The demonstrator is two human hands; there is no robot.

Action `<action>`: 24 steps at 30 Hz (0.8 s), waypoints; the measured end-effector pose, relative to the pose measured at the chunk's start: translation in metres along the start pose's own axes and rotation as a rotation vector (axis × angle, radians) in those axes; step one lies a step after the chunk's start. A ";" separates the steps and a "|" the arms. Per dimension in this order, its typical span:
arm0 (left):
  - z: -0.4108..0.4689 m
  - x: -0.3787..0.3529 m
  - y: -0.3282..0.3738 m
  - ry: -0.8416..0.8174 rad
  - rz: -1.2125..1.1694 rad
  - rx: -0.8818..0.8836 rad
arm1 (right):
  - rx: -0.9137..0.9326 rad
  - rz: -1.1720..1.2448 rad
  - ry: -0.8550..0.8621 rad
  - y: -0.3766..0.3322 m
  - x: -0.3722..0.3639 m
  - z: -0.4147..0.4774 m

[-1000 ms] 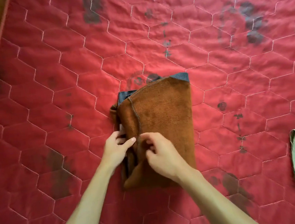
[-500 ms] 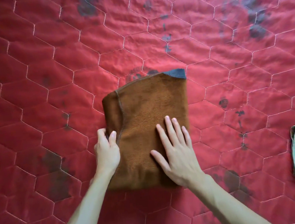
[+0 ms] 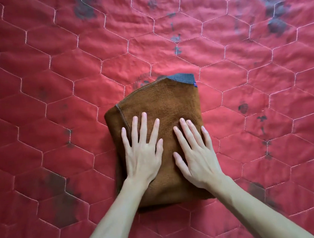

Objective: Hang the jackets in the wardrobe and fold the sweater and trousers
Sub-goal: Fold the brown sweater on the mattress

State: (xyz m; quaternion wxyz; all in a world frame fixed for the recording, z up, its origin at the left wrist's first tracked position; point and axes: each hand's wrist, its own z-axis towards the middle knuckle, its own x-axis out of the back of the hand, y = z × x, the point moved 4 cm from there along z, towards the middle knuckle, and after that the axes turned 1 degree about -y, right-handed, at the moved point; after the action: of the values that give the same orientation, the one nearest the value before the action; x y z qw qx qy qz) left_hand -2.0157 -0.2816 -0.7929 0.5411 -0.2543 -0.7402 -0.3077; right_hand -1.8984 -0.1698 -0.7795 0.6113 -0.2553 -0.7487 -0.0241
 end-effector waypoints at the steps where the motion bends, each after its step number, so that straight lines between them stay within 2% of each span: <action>1: 0.002 -0.009 -0.005 -0.024 0.022 -0.019 | -0.002 -0.010 0.003 0.003 -0.003 0.002; 7: 0.007 -0.025 -0.011 -0.027 0.074 -0.038 | 0.017 -0.001 0.060 0.011 -0.018 0.004; 15: 0.000 -0.006 -0.009 -0.076 0.070 -0.035 | -0.009 -0.008 -0.001 0.000 0.004 0.002; 24: -0.061 0.085 0.012 -0.247 0.107 -0.026 | -0.130 -0.098 -0.004 0.027 0.114 -0.077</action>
State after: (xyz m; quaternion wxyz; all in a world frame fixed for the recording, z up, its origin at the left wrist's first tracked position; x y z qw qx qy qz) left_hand -1.9922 -0.3137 -0.6952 0.4581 -0.3365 -0.7825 -0.2541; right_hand -1.8318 -0.1332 -0.6621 0.5901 -0.2574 -0.7584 -0.1021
